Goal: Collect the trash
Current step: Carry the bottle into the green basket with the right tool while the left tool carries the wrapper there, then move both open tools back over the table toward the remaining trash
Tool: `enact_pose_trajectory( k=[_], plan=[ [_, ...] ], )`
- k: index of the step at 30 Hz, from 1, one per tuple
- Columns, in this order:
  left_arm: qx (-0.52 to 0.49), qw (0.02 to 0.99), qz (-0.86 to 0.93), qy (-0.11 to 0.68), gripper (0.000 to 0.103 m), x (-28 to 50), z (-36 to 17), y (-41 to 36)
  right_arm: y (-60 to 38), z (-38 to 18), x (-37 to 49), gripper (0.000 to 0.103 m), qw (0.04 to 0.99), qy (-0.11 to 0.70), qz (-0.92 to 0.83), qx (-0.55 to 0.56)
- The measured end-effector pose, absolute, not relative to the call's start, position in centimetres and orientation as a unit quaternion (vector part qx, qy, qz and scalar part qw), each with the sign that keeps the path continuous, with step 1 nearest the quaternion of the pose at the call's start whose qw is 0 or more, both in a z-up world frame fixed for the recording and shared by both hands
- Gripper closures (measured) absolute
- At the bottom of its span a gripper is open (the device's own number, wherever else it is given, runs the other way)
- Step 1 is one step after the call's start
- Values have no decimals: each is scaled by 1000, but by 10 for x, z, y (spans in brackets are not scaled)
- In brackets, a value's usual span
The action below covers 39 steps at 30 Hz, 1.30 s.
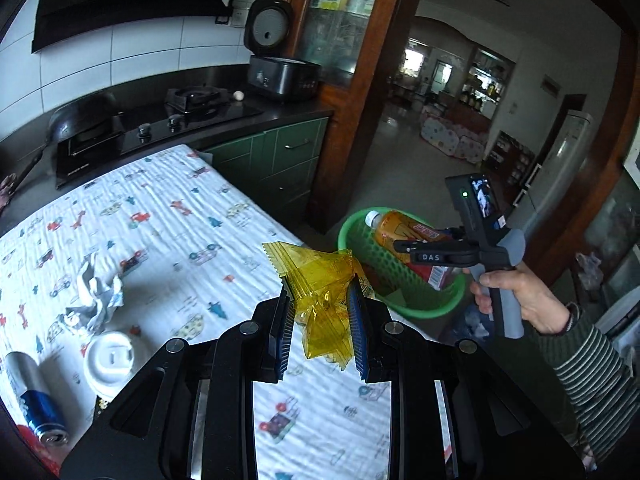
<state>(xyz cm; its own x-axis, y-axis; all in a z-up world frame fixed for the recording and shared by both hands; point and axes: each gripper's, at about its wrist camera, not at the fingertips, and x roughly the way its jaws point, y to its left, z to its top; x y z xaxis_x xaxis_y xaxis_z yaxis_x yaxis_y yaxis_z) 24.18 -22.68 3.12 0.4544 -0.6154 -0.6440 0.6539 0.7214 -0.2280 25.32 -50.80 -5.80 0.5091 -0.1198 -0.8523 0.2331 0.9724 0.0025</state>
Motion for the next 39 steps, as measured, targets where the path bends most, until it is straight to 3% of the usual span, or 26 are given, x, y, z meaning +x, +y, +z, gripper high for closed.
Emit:
enact_pose_trajectory(
  k=[4,6,24,28,30,32,35,39],
  plan=[
    [31,843,-387,371,79,250,28,-265,-532,-69,253,37,865,482,-113,75],
    [30,837,-398,374,79,256,26,-284,-541,-69,250,31,870,473,-113,83],
    [70,790,-432,428,77,289,-29,-428,-581,-20,180,25,899,407,-137,82],
    [68,781,-433,445,69,292,-44,-448,-587,-13,167,25,900,403,-145,80],
    [62,778,-430,454,53,293,-51,-453,-589,-10,161,24,900,401,-149,79],
    [60,775,-432,458,53,291,-56,-456,-591,-8,155,24,901,400,-151,79],
    [59,772,-433,461,43,286,-60,-454,-591,-5,149,24,901,398,-154,78],
    [64,783,-424,451,42,276,-56,-436,-581,0,143,24,904,395,-147,76]
  ],
)
